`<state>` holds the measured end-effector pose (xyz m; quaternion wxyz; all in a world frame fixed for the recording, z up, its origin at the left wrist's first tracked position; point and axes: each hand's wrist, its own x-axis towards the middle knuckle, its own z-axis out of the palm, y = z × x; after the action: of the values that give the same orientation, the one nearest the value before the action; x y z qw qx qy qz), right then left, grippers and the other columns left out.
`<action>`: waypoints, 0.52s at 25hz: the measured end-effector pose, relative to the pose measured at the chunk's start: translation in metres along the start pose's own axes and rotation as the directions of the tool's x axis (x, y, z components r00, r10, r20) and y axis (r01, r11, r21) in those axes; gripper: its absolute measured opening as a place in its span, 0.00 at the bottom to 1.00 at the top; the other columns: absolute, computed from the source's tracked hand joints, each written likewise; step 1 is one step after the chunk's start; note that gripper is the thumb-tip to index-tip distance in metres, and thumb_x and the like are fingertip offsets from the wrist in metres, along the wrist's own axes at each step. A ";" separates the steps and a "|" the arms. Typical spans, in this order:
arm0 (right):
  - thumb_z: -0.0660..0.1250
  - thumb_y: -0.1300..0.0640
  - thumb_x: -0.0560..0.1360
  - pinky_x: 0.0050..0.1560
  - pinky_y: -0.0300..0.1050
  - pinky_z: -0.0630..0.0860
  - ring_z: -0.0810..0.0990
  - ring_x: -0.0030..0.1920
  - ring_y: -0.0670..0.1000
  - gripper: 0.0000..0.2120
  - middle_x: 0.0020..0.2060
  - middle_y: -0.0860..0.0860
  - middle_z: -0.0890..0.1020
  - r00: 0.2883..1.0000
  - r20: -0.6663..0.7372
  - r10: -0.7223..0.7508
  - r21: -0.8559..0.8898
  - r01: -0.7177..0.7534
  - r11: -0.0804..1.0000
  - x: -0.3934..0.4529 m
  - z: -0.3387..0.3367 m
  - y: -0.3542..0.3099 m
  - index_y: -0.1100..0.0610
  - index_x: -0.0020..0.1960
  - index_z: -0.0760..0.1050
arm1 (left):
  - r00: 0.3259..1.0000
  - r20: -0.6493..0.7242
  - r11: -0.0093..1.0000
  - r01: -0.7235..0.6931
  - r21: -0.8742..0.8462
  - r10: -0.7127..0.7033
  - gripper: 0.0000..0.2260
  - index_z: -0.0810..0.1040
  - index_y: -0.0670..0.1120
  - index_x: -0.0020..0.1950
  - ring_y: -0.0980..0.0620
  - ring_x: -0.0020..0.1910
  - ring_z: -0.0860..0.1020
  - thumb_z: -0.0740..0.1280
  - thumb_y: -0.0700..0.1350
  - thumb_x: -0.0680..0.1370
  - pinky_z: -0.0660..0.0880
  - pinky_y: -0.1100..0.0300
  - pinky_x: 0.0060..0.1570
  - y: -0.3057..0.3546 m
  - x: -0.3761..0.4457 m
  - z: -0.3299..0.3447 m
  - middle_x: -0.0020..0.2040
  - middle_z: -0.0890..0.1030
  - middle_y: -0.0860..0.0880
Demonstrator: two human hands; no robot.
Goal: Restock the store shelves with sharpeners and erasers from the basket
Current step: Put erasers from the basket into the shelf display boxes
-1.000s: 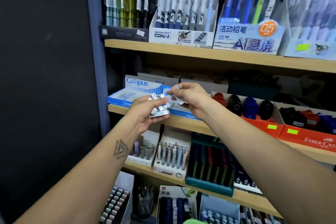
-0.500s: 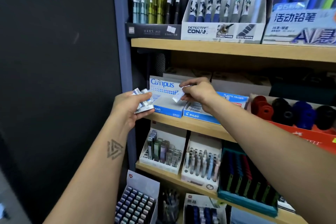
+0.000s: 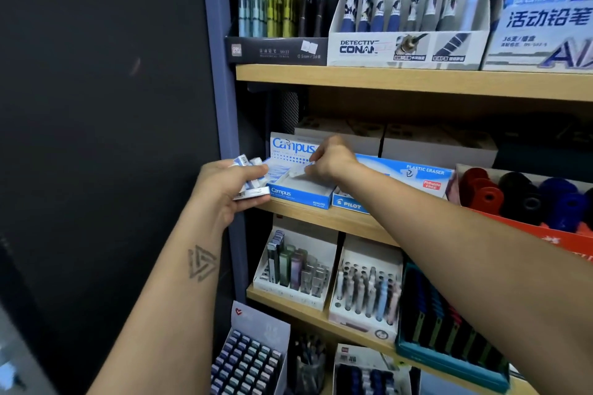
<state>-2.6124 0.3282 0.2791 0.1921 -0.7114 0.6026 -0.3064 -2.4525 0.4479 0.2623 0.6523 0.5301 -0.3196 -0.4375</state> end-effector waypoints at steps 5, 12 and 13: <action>0.78 0.60 0.70 0.47 0.43 0.76 0.81 0.56 0.57 0.18 0.56 0.58 0.82 0.997 -0.059 0.041 -0.148 -0.049 0.988 0.002 0.009 -0.003 0.62 0.56 0.78 | 0.999 0.030 0.999 0.032 0.011 -0.033 0.19 0.78 0.35 0.58 0.44 0.31 0.84 0.78 0.34 0.70 0.81 0.54 0.29 -0.010 -0.002 0.020 0.43 0.83 0.37; 0.78 0.60 0.69 0.51 0.44 0.79 0.81 0.55 0.55 0.16 0.54 0.55 0.83 0.997 -0.065 -0.030 -0.214 0.016 0.977 0.007 0.018 0.002 0.58 0.55 0.81 | 0.998 0.034 0.999 0.048 -0.007 -0.048 0.19 0.78 0.36 0.58 0.46 0.29 0.83 0.78 0.35 0.70 0.81 0.54 0.29 -0.014 0.001 0.031 0.45 0.83 0.37; 0.77 0.61 0.70 0.53 0.44 0.79 0.81 0.54 0.55 0.14 0.53 0.55 0.83 0.997 -0.063 -0.040 -0.207 0.026 0.978 0.006 0.018 0.002 0.58 0.54 0.81 | 0.998 0.036 0.999 0.051 -0.009 -0.051 0.19 0.78 0.36 0.58 0.46 0.30 0.83 0.78 0.35 0.70 0.81 0.54 0.29 -0.015 0.001 0.032 0.45 0.83 0.37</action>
<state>-2.6016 0.3200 0.2655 0.0921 -0.7268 0.6252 -0.2691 -2.4833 0.4330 0.2555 0.6377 0.5270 -0.3154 -0.4649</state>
